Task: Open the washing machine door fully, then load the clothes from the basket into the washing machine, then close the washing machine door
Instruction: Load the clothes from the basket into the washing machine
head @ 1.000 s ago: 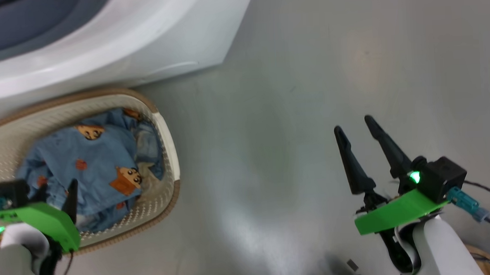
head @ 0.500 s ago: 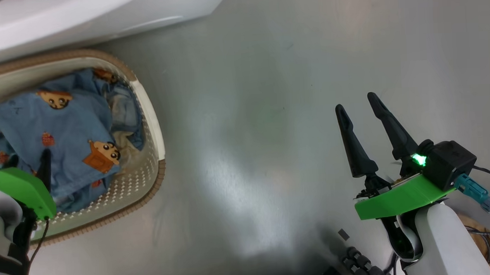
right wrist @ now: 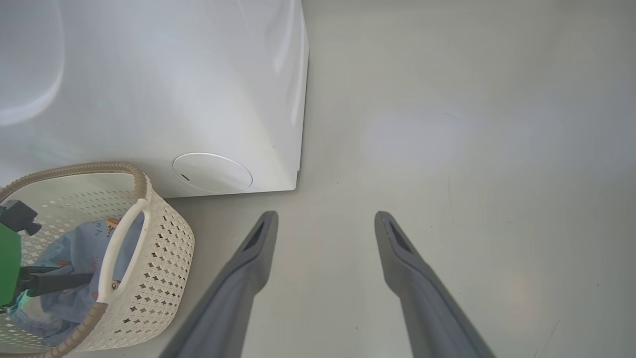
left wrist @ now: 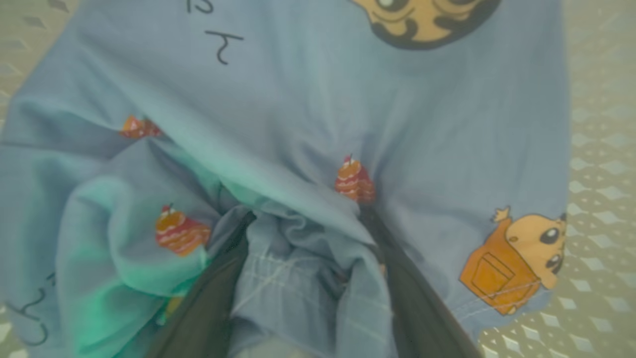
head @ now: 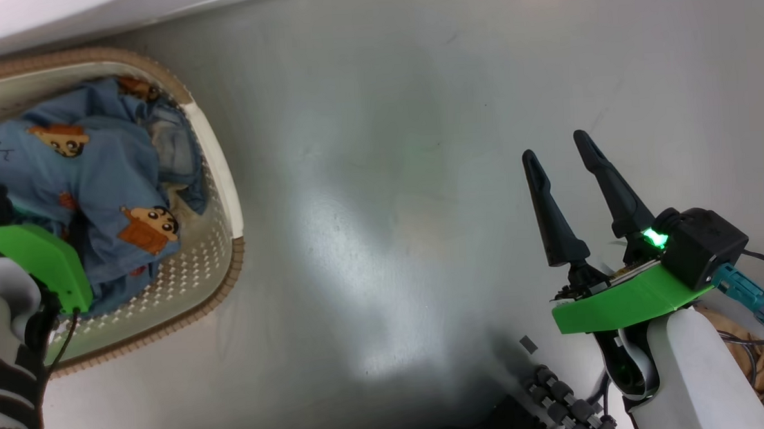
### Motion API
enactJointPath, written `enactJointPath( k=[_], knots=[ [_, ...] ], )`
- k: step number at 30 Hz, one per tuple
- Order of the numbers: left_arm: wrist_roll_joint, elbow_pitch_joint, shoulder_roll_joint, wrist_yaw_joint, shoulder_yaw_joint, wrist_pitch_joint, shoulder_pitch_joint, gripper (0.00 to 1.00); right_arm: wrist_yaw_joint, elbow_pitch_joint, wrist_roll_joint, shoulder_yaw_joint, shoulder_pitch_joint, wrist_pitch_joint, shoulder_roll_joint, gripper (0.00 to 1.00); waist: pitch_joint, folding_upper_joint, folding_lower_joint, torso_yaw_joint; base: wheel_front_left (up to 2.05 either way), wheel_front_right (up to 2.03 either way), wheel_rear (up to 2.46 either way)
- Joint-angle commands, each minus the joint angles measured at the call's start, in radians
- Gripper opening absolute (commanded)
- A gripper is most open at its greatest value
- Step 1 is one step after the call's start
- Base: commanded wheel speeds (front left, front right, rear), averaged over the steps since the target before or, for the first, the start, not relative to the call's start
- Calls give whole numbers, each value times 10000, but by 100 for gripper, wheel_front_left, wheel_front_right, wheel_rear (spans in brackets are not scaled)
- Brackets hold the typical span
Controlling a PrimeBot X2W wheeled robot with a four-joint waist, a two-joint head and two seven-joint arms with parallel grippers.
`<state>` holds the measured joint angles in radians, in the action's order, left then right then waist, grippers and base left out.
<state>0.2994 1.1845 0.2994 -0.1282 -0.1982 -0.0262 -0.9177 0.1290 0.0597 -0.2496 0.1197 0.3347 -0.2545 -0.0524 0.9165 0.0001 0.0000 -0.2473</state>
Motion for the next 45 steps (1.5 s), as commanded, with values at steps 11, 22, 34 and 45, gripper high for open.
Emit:
enactJointPath(
  k=[11, 22, 34, 45],
  knots=[
    [368, 16, 475, -23, -887, 64, -76, 0, 17, -333, -115, 58, -290, -72, 22, 100, 365, -1, 0, -185, 0, 0, 0],
    [1186, -238, -31, -24, -706, -2080, 631, 0, 17, -67, -144, -159, -334, -72, 22, 100, -984, -1, 0, 537, 0, 0, 0],
    [1209, -4866, -1036, 536, 938, -2353, 4725, 0, 17, 479, -116, -571, -1544, -72, -99, 100, -4787, -1, 0, 1558, 0, 0, 0],
    [375, -7900, -1953, 1033, 1639, -2355, 7905, 0, 17, 711, -234, -716, -3177, -72, -265, 100, -7383, -1, 0, 1896, 0, 0, 0]
  ],
)
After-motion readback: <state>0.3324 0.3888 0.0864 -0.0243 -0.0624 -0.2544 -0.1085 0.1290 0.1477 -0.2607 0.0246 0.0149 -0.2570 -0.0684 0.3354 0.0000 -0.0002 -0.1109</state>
